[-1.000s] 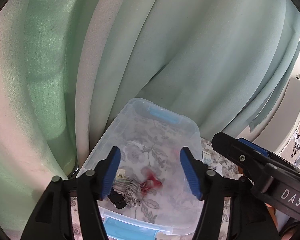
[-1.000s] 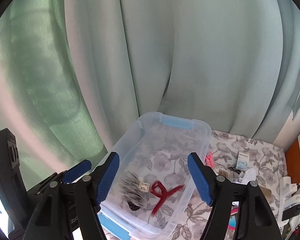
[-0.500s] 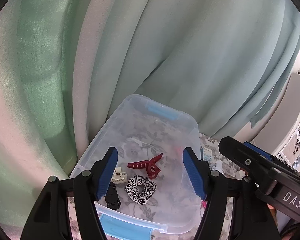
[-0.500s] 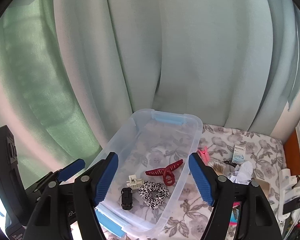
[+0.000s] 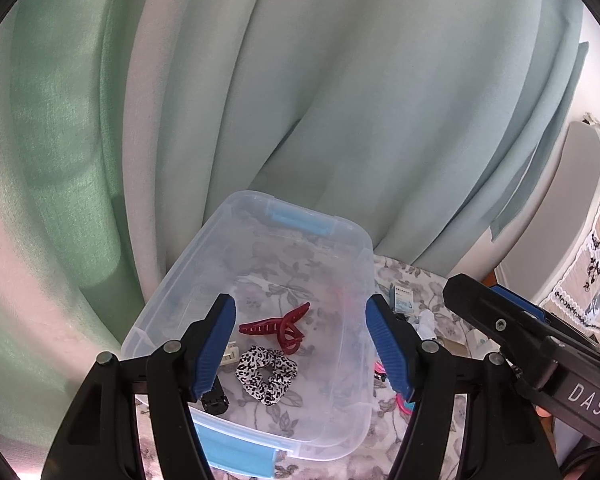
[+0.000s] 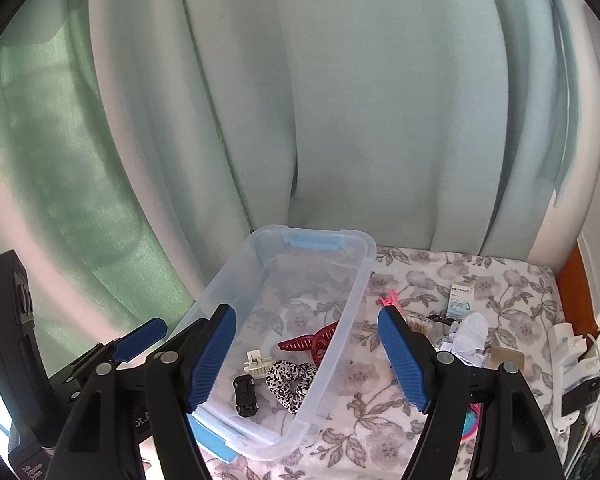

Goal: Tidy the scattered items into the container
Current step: 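Withdraw both tools from the box toward the remaining items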

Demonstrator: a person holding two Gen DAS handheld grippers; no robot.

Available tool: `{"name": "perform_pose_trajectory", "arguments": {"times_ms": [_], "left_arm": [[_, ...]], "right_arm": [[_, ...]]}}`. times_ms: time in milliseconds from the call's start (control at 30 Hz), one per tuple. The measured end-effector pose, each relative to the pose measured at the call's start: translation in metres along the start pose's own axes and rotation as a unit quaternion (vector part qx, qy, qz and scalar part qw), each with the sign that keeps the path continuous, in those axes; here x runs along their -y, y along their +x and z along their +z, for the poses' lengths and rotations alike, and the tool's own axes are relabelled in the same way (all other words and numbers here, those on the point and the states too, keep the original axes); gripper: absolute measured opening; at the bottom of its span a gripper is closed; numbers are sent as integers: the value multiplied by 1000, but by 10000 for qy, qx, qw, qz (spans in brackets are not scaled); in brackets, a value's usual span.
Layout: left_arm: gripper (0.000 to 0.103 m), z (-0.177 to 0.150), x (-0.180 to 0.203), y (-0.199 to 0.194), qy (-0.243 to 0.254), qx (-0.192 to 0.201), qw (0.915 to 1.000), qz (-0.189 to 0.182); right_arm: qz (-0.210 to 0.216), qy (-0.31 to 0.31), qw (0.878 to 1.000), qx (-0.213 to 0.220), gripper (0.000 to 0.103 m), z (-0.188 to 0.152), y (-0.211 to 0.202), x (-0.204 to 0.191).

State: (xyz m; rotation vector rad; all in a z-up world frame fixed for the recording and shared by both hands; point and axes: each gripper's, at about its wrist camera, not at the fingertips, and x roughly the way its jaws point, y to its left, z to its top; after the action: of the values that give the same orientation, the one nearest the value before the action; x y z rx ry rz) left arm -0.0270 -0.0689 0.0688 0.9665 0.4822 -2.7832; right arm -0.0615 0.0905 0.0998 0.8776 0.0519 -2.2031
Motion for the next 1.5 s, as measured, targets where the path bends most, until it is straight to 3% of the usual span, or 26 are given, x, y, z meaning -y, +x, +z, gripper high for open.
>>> {"name": "perform_pose_trajectory", "arguments": {"times_ms": [367,800,867,900,1500], "left_arm": [[69,-8,44,-6,341,-6,9992,-223],[70,-19,100,1,835,-151,9961,-223],[87,-21,108,2,897,-165,9957,-177],[90,-22,112,3,945,-156,9953,-131],[102,-54,149,37,859,-380,9923,-812]], "right_arm": [[-33,346,9992,189,78,-2,-24,40],[-210,867,9954,356,78,-16,-53,98],[-247,968,9943,368,78,-20,-57,109],[-265,1011,9938,367,78,-21,-58,114],[-674,1646,9838,235,82,-54,-73,193]]}}
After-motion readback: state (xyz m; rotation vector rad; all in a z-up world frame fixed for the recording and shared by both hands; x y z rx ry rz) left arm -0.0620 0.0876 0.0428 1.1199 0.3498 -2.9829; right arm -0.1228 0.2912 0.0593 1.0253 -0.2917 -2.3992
